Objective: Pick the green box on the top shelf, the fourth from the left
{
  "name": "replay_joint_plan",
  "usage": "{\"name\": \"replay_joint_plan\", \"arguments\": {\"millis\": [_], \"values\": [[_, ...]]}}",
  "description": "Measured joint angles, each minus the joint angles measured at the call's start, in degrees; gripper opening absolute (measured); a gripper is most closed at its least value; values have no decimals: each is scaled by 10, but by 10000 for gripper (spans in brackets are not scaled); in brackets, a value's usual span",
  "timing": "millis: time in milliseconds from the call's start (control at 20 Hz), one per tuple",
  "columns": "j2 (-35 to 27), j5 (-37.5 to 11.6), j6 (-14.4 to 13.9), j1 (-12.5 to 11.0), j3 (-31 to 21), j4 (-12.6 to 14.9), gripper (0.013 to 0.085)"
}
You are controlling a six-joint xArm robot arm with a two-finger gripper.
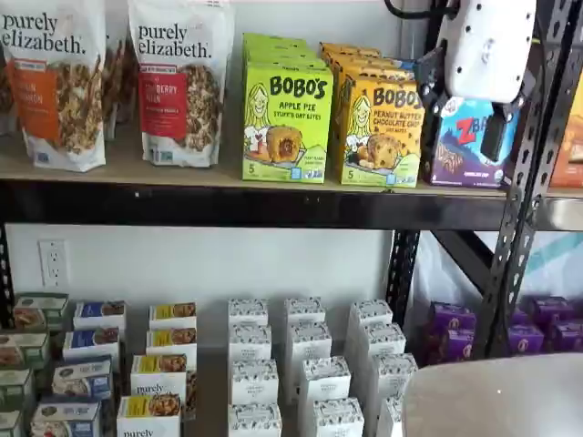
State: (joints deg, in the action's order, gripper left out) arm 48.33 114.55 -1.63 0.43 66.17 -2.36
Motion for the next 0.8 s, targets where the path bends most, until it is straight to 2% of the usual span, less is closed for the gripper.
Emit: {"name": "replay_joint_plan", "arguments": {"millis": [50, 100, 150, 200, 500, 800], "values": [[3, -4, 5, -9, -3, -10, 850], [19, -26, 33, -59, -19, -63, 850], [26, -36, 43, -75, -25, -84, 850], [27, -39, 46, -79, -26, -91, 850], [30, -48, 36, -63, -29, -83, 850], [19, -79, 24, -44, -33, -74, 850]]}}
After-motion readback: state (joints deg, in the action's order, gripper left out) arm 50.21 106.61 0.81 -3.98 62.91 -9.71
